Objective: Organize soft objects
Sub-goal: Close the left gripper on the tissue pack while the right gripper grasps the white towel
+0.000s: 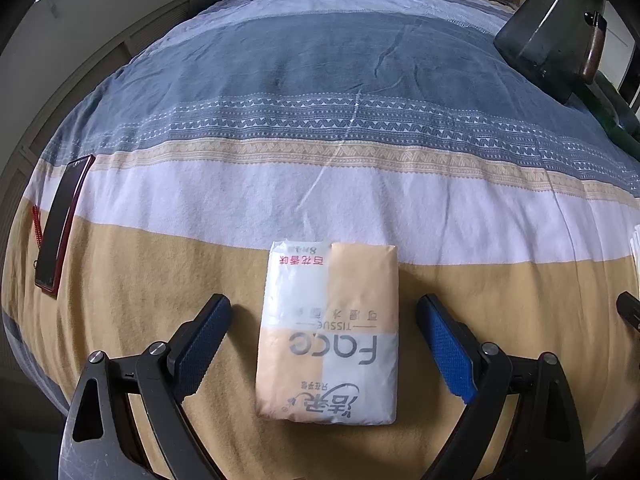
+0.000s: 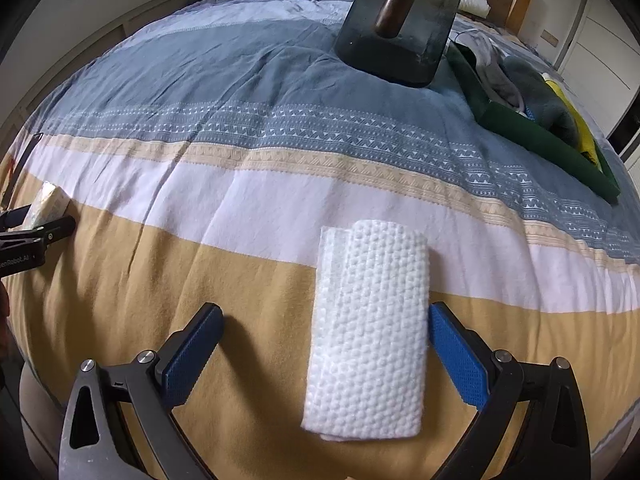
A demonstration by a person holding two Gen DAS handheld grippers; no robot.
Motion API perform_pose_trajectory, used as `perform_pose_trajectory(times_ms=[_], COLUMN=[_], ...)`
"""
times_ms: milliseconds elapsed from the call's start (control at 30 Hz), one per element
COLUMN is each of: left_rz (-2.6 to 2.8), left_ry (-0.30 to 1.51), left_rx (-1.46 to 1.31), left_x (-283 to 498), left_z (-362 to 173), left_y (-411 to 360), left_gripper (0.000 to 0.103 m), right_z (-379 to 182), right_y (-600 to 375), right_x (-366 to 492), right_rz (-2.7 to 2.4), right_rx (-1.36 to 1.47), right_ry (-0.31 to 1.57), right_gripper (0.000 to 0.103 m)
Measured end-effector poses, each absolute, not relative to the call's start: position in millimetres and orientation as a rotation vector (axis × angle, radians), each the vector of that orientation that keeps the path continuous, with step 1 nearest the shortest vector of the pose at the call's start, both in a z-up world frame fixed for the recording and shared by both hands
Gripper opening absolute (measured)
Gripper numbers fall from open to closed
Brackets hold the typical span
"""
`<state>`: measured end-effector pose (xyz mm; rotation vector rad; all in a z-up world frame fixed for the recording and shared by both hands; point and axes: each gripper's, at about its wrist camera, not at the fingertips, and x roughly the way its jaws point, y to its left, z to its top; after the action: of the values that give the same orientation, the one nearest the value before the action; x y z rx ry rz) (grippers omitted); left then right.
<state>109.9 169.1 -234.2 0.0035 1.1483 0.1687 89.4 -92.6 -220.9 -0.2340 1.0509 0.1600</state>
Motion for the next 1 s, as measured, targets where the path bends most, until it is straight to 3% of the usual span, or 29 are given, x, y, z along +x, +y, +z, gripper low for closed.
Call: perform_pose_trajectory(times_ms=[833, 1000], left_rz=[0.158, 0.158], left_ry=[1.131, 1.131], left_rx=[-0.027, -0.029], left_x=[108.4, 108.2], left_z=[-239.0, -238.7], left_y=[170.5, 170.7], left_gripper=[0.091, 0.092], right_z=[-228.9, -229.3], right_y=[-89.1, -90.5], right_x=[93.3, 93.8], right_rz=[0.155, 0.162], right_rx=[-0.244, -0.237], right_ry=[1.058, 1.064], right_gripper=[0.102, 0.098])
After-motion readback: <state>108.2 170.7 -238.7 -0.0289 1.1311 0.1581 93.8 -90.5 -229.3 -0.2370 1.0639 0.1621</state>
